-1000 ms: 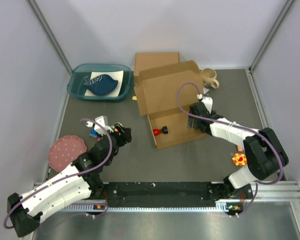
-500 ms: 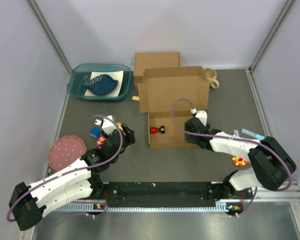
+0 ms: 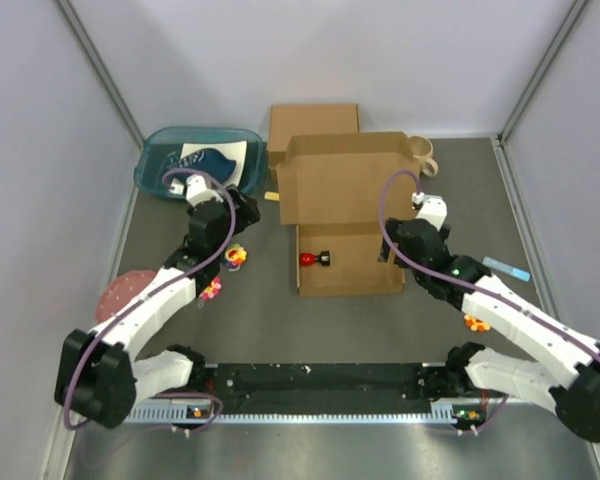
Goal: Fold the paper box
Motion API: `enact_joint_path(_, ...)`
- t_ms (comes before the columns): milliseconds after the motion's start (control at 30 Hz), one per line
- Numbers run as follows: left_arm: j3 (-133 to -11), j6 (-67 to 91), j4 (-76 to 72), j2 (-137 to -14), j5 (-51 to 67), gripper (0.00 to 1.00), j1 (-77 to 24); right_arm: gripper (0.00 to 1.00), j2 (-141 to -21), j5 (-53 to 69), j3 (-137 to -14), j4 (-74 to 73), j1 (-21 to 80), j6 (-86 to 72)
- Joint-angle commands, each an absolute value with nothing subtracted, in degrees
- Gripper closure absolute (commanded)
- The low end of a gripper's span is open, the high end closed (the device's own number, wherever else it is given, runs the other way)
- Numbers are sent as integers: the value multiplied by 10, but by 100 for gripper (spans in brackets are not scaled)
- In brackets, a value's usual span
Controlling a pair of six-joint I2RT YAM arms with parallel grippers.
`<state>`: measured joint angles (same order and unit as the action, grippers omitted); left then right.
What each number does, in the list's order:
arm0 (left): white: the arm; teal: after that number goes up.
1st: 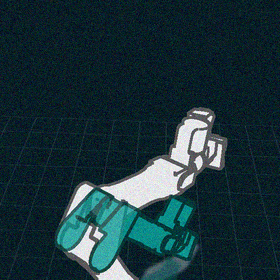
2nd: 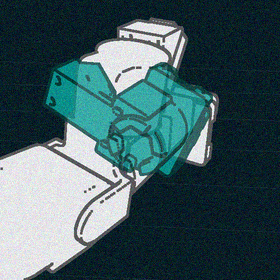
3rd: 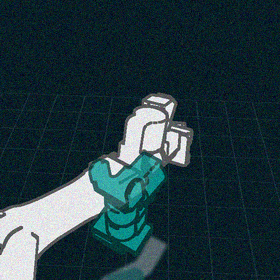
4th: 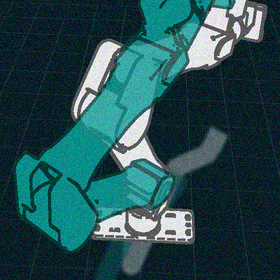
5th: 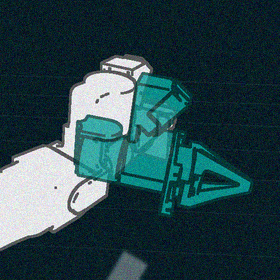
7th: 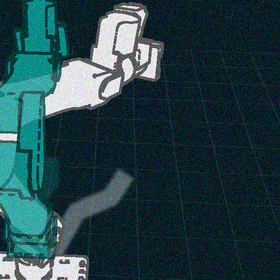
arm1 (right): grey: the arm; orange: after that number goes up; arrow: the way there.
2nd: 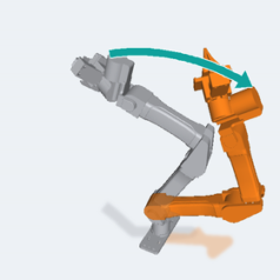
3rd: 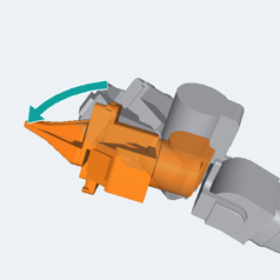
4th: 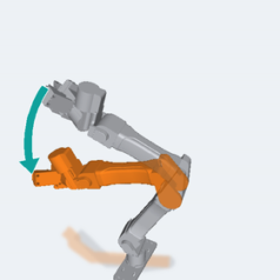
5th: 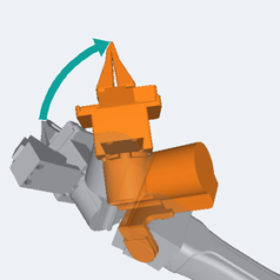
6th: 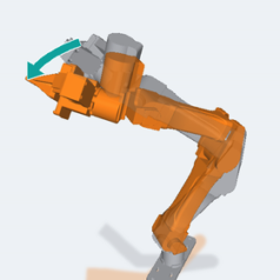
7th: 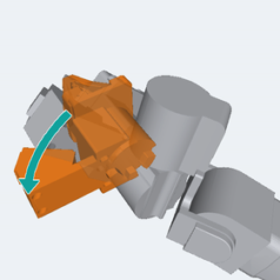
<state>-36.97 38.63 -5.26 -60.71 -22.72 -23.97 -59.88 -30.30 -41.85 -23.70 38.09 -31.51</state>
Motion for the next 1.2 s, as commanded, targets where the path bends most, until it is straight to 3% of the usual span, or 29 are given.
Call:
enact_joint_path(0, -478, 307, -223, -737, 42, 12, -199, 12, -540, -316, -457, -283, 382, -293)
enact_joint_path(67, -516, 262, -247, -784, 161, 13, -183, 12, -520, -311, -459, -287, 383, -287)
enact_joint_path(167, -541, 250, -296, -825, 229, 13, -162, 12, -507, -304, -463, -294, 382, -277)
enact_joint_path(767, -669, 188, -190, -956, 290, 24, -134, 11, -494, -296, -479, -301, 377, -257)
enact_joint_path(1167, -704, 173, -152, -978, 332, 41, -123, 11, -496, -287, -495, -304, 376, -253)
